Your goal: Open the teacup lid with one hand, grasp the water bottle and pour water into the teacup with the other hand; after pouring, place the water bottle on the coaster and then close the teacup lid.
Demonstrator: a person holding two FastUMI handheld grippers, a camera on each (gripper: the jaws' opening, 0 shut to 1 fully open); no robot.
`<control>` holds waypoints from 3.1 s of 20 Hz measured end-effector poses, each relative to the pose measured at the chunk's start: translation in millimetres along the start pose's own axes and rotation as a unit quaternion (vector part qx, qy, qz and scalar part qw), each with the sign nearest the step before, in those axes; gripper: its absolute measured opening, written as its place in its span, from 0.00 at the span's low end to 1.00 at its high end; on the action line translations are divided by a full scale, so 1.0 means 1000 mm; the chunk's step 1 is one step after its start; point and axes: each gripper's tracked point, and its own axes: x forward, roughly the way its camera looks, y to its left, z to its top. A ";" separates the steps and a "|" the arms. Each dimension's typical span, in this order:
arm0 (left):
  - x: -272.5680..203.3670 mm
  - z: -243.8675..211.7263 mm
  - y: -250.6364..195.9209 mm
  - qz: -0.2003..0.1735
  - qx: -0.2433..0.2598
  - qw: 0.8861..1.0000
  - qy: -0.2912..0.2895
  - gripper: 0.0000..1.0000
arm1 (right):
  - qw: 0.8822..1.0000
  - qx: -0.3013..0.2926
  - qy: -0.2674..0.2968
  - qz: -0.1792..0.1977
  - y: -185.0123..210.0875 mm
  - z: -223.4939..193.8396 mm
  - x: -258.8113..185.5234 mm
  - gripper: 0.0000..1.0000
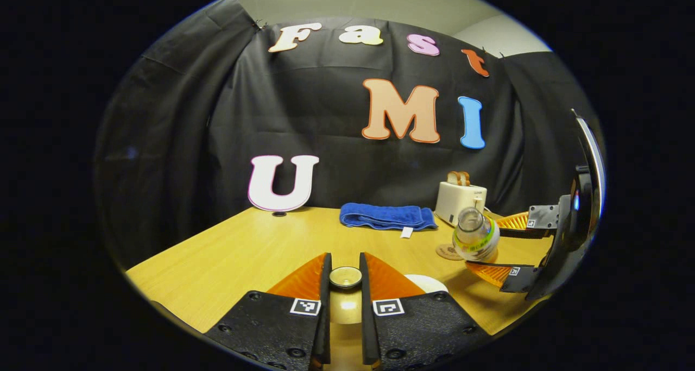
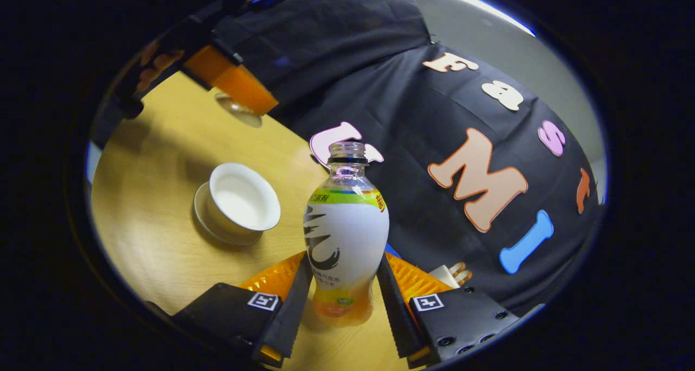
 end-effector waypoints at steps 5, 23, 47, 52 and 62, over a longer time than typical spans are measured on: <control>0.006 -0.002 -0.023 -0.024 0.003 1.000 0.005 0.20 | 0.990 0.138 -0.007 -0.024 -0.034 -0.011 0.008 0.72; 0.011 -0.006 -0.053 -0.057 0.006 0.998 0.018 0.20 | 0.921 0.370 -0.003 -0.126 -0.109 -0.090 0.096 0.72; 0.025 -0.028 -0.075 -0.084 0.019 0.996 0.037 0.20 | 0.909 0.388 0.028 -0.150 -0.119 -0.111 0.056 1.00; 0.038 -0.042 -0.077 -0.079 0.036 0.995 0.051 0.20 | 0.910 0.384 -0.003 -0.157 -0.128 -0.088 0.024 1.00; 0.039 -0.049 -0.082 -0.077 0.051 0.995 0.048 0.25 | 0.906 0.392 -0.034 -0.157 -0.127 -0.059 -0.010 0.96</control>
